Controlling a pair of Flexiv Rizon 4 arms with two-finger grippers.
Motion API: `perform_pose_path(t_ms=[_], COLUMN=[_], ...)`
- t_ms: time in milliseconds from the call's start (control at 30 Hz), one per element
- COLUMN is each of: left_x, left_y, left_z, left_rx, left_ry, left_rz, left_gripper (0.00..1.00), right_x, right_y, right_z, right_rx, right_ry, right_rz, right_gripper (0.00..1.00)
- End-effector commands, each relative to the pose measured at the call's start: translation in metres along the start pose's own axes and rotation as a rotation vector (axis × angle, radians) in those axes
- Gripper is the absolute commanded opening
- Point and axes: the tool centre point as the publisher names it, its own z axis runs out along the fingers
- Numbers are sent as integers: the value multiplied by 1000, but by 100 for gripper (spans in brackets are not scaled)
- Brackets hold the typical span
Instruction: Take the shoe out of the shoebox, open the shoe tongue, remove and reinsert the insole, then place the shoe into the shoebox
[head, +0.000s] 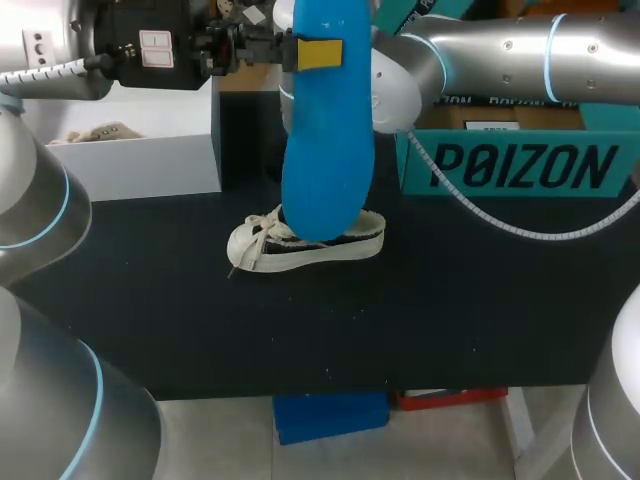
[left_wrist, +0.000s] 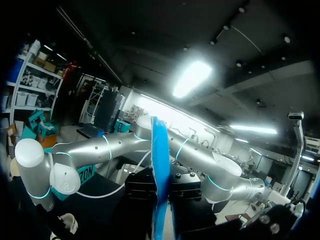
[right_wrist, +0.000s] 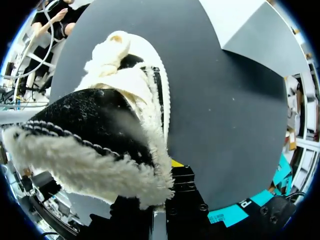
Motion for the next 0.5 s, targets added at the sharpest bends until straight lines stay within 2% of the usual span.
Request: perform_pose_path(t_ms=[33, 400, 500], left_x=[0, 0, 0], left_y=[-1, -1, -1], left_z=[1, 1, 1], left_rx=[-4, -4, -4], left_ry=[-3, -3, -3], left_rz=[-2, -2, -2], left_gripper=[0, 0, 0], right_x=[-1, -1, 5], right_y=[1, 1, -6], right_z=[1, 1, -14], right_rx=[3, 3, 30], right_ry=[1, 1, -17], right_rz=[1, 1, 15], right_gripper=[0, 0, 0])
